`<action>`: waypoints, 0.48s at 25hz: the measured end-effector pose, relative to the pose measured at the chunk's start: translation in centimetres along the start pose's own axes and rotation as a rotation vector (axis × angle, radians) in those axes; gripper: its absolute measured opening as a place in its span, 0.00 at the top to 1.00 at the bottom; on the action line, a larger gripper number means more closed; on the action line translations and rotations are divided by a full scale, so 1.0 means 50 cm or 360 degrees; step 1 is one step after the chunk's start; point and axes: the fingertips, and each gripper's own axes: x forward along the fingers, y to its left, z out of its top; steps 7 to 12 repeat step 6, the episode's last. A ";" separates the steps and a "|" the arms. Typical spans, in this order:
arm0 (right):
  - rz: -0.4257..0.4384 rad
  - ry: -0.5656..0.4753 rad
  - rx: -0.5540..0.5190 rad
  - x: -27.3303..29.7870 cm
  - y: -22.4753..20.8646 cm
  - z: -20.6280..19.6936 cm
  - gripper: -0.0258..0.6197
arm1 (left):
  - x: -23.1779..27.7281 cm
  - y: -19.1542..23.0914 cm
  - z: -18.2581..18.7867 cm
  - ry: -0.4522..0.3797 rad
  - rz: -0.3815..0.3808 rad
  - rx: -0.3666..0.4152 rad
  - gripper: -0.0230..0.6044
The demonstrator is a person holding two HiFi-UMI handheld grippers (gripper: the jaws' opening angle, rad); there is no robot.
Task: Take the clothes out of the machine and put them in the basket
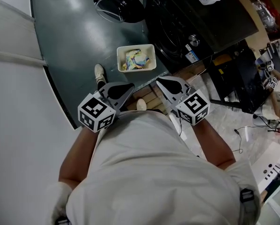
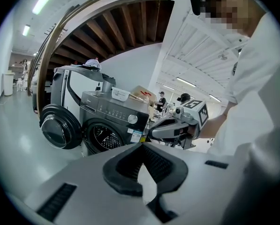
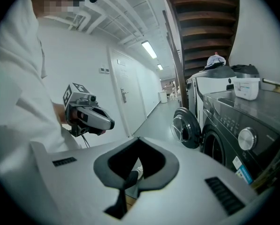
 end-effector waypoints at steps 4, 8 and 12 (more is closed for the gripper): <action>0.0009 -0.0010 0.0003 0.015 -0.011 0.006 0.95 | 0.004 0.013 0.000 0.0016 0.0004 -0.0010 0.97; 0.0014 -0.0017 -0.0002 0.024 -0.018 0.011 0.95 | 0.007 0.022 -0.001 0.0021 0.0007 -0.0013 0.97; 0.0014 -0.0017 -0.0002 0.024 -0.018 0.011 0.95 | 0.007 0.022 -0.001 0.0021 0.0007 -0.0013 0.97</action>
